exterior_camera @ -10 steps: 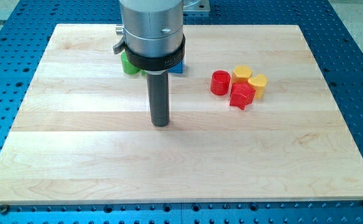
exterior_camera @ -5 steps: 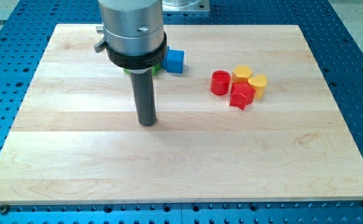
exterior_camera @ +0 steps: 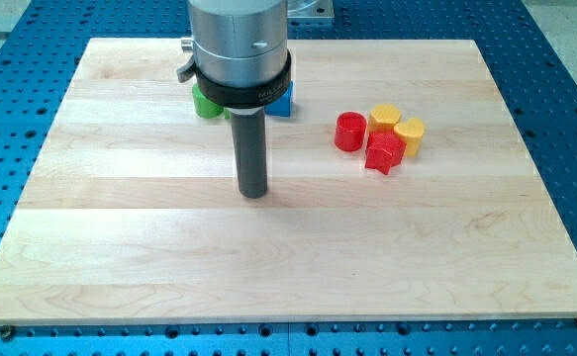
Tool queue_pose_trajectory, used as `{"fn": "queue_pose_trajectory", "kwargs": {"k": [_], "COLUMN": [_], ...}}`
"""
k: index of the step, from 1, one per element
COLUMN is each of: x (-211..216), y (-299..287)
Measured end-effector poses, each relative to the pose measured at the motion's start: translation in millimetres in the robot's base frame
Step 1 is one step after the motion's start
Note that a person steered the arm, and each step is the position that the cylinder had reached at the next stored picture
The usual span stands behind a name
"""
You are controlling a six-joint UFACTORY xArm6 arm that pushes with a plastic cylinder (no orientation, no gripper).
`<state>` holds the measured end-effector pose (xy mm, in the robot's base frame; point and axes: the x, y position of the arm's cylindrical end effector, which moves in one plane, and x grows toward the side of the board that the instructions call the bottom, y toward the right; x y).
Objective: Move the red blocks to the bottom right of the blue cube
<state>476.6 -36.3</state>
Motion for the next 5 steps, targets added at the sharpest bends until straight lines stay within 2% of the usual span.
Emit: {"fn": "queue_pose_trajectory", "kwargs": {"k": [1,2,3,4,5], "x": [11,23,19,-20,-33], "y": [5,53,161,179,175]}}
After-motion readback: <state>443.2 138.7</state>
